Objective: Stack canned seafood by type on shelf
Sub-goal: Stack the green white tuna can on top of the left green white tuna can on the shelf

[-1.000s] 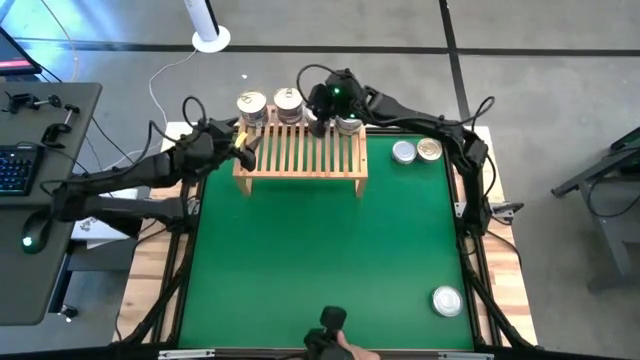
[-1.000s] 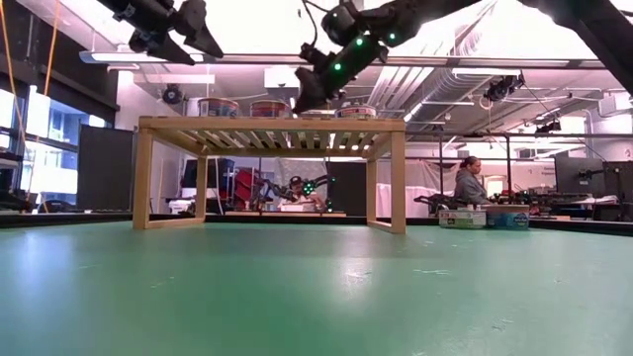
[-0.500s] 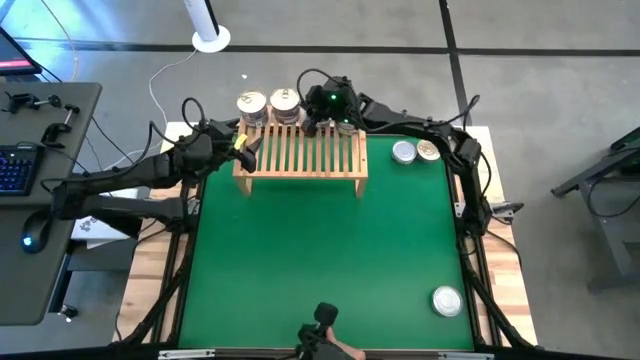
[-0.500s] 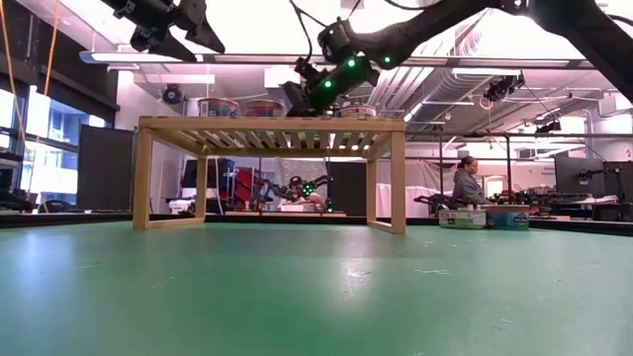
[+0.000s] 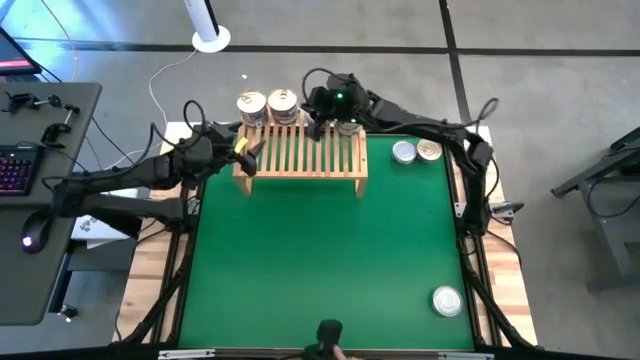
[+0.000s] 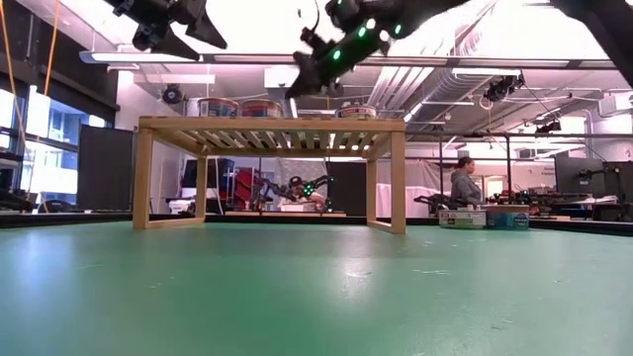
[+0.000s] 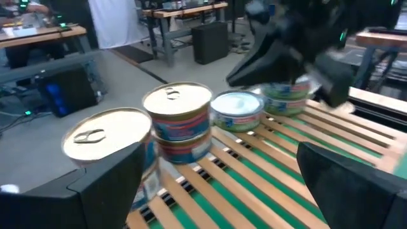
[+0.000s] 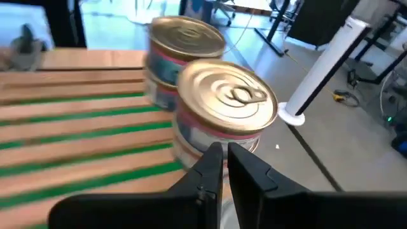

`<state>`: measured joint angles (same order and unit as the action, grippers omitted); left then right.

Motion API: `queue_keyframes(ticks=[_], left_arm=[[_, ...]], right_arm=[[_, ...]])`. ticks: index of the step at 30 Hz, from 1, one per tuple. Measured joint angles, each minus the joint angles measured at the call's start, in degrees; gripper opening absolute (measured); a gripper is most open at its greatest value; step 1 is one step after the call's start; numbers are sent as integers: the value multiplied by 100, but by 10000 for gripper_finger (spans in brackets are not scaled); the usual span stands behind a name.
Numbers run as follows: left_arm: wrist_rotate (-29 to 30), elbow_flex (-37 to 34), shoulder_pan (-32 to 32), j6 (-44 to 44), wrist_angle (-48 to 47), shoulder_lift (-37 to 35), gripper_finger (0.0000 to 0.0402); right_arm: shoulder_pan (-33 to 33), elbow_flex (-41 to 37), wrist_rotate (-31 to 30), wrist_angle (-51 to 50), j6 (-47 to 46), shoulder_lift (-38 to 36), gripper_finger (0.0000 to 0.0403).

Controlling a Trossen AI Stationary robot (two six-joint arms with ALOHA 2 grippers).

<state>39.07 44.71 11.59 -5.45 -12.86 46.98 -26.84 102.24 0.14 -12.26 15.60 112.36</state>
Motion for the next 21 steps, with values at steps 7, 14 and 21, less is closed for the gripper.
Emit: queue_keyframes(ticks=[7, 14, 21], left_arm=[[2, 0, -748, -308, 40, 126, 397], [199, 0, -1845, -338, 811, 1002, 397], [447, 0, -2953, 165, 2215, 2255, 397]], right_arm=[[597, -99, -61, -1613, 444, -1067, 8], [1824, -2420, -1049, -1416, 24, -2953, 2], [4195, -4217, -2403, -1428, -1426, -4699, 1]])
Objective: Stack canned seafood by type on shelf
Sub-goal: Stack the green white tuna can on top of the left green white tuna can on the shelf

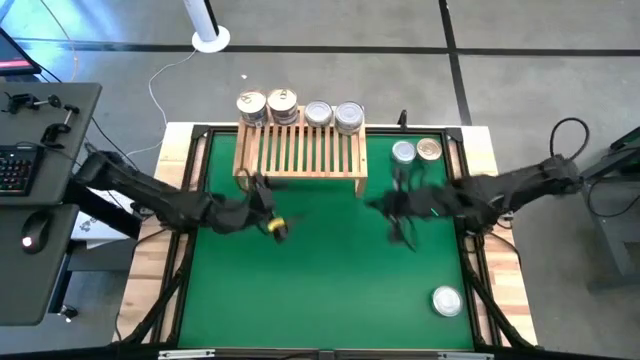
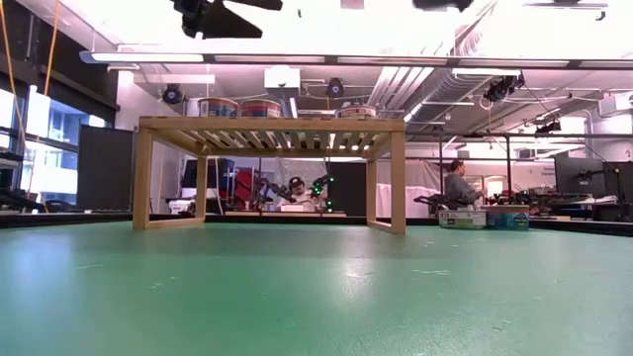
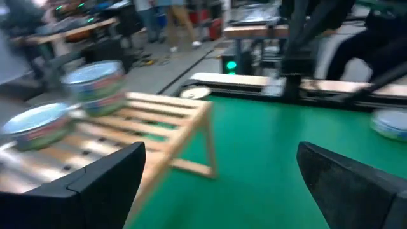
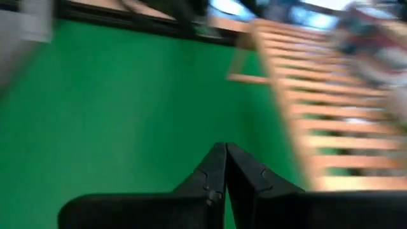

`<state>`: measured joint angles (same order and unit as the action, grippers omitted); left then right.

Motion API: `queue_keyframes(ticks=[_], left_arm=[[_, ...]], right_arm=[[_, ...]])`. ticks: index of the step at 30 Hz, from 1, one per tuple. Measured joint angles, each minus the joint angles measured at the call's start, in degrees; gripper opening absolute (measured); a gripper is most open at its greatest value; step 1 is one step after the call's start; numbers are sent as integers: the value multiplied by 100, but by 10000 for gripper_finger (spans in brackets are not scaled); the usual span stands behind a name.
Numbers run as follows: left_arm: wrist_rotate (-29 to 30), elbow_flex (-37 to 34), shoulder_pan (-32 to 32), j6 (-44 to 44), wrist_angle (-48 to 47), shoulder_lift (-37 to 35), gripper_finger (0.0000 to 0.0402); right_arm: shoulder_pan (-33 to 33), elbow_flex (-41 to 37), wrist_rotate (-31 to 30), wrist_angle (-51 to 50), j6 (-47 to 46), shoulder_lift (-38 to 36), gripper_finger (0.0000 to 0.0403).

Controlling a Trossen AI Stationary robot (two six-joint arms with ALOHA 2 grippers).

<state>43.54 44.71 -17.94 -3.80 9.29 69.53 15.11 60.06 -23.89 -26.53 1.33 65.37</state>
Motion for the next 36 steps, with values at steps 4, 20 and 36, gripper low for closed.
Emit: queue_keyframes(ticks=[4, 20, 36], left_arm=[[171, 0, -503, 250, 771, 671, 397], [529, 0, -1031, -594, 1973, 2303, 397], [-51, 0, -596, -2368, 1892, 2835, 397]], right_arm=[[1411, -359, -31, -169, -1005, -267, 1], [3165, -596, 2570, -1492, -7092, 617, 33], [3915, -596, 3937, -2690, -7719, 2573, 4]])
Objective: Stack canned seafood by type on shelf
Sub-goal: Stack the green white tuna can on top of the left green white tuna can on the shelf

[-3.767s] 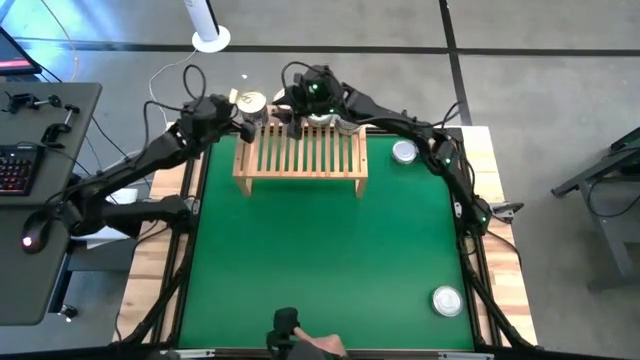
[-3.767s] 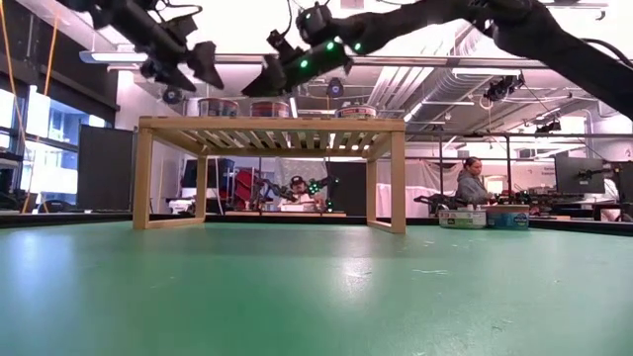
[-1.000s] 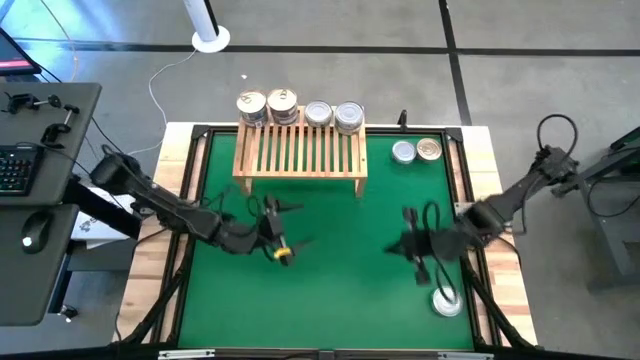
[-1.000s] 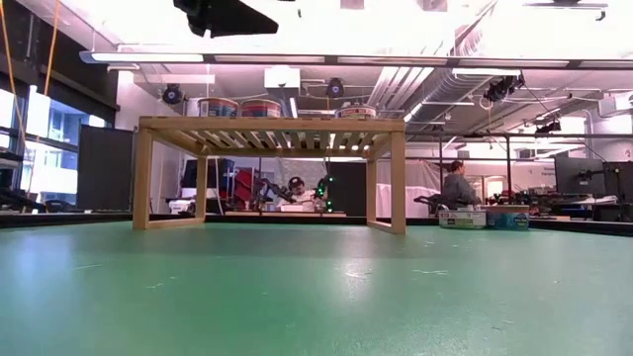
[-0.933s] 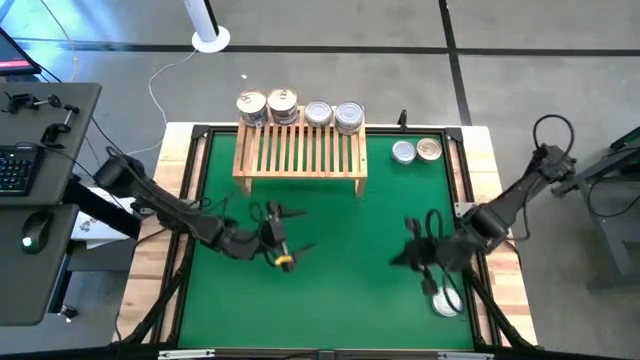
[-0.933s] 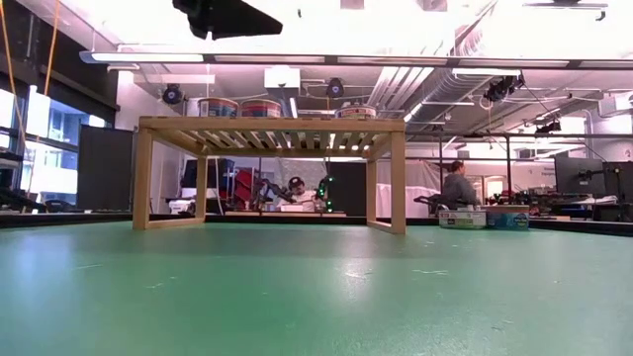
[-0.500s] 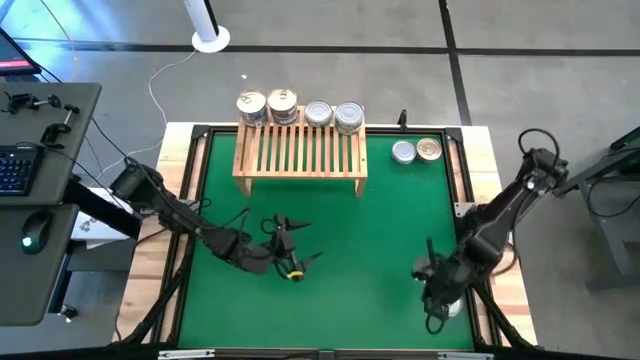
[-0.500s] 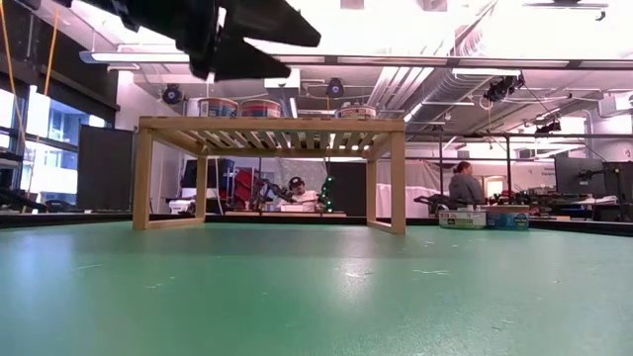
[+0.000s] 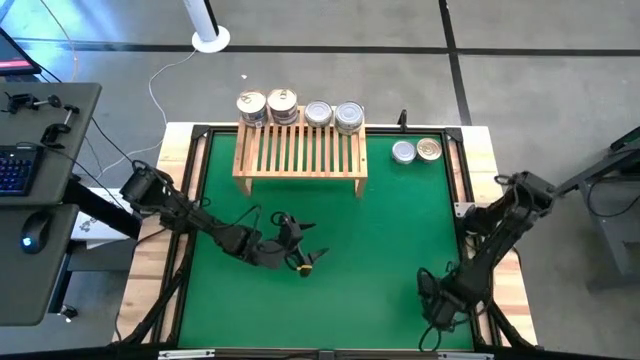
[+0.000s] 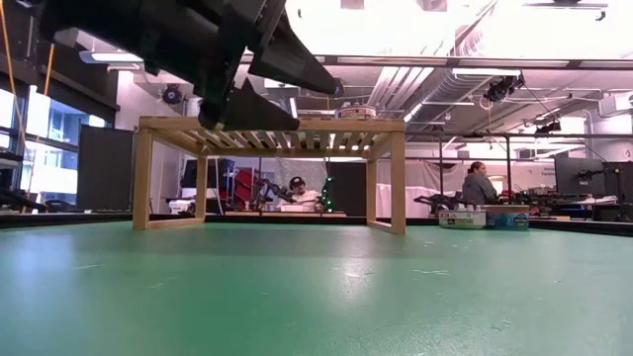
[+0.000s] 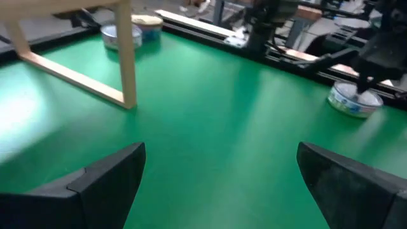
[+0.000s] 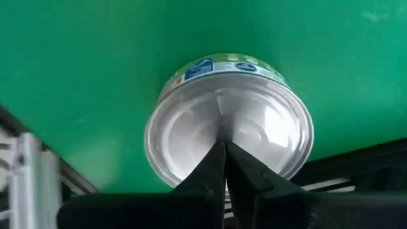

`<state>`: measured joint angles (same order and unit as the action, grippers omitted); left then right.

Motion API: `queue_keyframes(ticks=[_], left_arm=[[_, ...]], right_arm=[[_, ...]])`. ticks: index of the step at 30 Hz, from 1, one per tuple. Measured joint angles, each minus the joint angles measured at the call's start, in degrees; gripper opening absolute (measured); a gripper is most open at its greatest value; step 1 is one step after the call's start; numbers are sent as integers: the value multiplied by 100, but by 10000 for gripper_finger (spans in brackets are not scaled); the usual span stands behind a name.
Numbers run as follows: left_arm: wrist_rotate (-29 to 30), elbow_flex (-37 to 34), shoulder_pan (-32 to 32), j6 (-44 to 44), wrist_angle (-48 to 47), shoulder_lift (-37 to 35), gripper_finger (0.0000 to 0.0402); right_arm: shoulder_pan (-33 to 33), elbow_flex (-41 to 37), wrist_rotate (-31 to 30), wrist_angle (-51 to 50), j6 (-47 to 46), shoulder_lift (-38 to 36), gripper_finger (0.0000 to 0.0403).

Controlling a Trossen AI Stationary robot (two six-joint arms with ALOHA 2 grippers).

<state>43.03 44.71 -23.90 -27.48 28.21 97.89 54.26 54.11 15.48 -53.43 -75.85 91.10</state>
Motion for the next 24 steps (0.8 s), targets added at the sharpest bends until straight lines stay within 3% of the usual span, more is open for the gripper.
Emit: queue_keyframes(ticks=[7, 10, 13, 18, 24], left_arm=[[-79, 0, 28, 219, 224, 0, 397], [-79, 0, 26, 342, 299, 0, 397], [-80, 0, 26, 402, 349, -2, 397], [-81, 0, 26, 398, 390, -2, 397], [-92, 0, 13, 285, 358, -2, 397]], right_arm=[[-64, 37, -109, 96, 485, 443, 2], [-334, 51, -491, 360, 885, 491, 4], [-716, 63, -1563, 955, 1343, 465, 3], [-1278, 50, -3888, 2122, 2591, 473, 1], [-1311, 115, -5769, 2613, 3373, 304, 1]])
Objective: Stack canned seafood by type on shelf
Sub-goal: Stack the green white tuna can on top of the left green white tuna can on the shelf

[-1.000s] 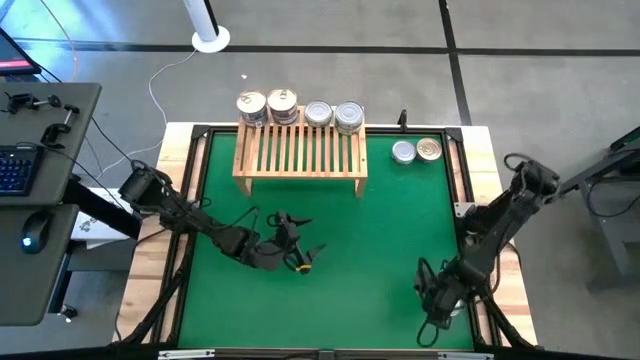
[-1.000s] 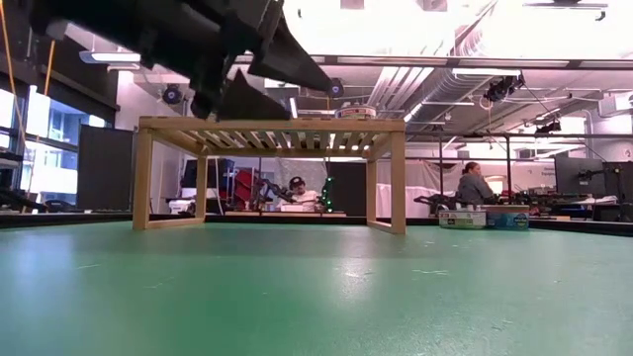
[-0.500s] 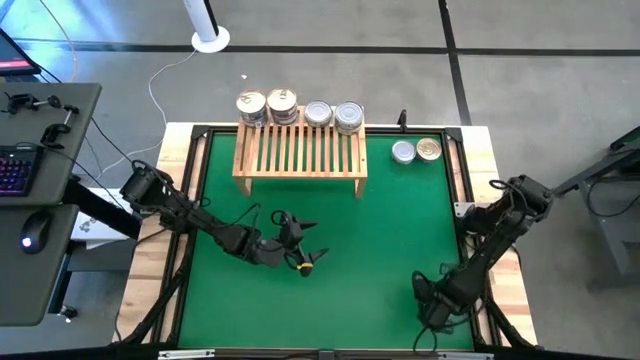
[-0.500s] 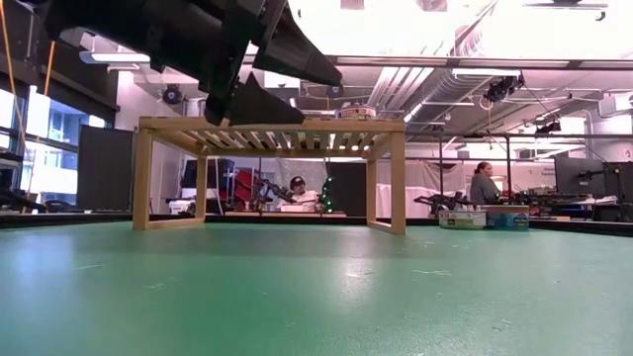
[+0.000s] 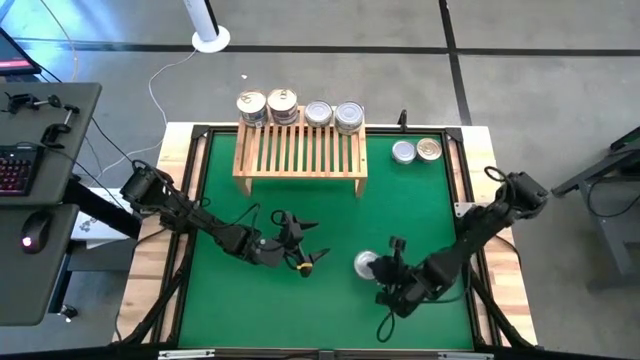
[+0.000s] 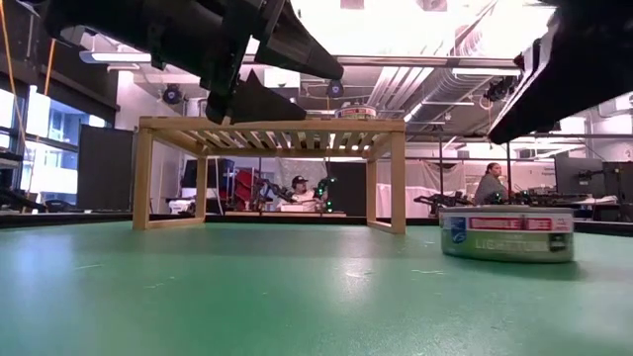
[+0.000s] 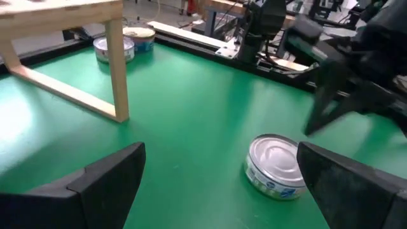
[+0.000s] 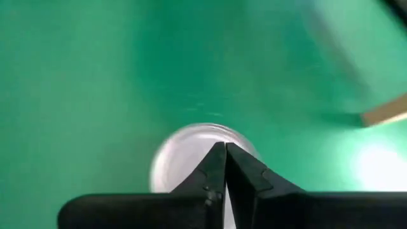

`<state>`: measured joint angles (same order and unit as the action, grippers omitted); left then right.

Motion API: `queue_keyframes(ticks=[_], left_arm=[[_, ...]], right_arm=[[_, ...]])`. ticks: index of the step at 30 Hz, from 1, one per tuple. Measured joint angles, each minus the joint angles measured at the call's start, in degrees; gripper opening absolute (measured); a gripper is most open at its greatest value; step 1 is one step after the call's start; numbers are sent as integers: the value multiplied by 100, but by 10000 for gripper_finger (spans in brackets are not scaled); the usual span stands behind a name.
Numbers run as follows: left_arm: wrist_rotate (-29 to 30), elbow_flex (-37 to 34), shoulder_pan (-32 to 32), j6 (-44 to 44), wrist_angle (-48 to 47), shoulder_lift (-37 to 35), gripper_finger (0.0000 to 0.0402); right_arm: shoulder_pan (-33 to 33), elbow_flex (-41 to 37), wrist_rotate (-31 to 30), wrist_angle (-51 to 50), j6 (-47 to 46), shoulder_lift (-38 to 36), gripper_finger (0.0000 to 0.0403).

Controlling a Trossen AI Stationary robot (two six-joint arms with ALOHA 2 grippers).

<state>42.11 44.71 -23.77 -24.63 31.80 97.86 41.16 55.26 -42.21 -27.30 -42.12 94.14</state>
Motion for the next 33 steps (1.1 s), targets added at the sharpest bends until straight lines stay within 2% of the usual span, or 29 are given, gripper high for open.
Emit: queue_keyframes(ticks=[4, 7, 10, 13, 16, 20, 23, 27, 33], left_arm=[[-120, 0, -2, -206, -108, 0, 397], [-291, 0, 3, -288, -203, 0, 397], [-410, 0, 16, -323, -235, 0, 397], [-673, 0, 20, -247, -233, 0, 397], [-1213, 0, 61, -177, -238, 0, 397], [-1873, 0, 131, 18, -232, 17, 397], [-2109, 0, 131, 296, -250, 26, 397], [-2264, 0, 143, 577, -224, 26, 397], [-2507, 0, 239, 659, -207, 28, 397]], right_arm=[[318, -8, -528, -694, -526, -1, 24], [712, -32, -628, -1418, -1470, 0, 68], [1170, -371, -713, -1460, -2439, -113, 123], [1607, -1057, -394, -786, -3320, -291, 182], [1847, -1909, -200, 576, -3735, -362, 240], [1818, -2865, -266, 2792, -3145, -368, 311], [1530, -3287, -226, 3896, -2473, -382, 353], [1094, -3455, -313, 4341, -1413, -369, 379], [562, -3448, -443, 4734, 5, -310, 384]])
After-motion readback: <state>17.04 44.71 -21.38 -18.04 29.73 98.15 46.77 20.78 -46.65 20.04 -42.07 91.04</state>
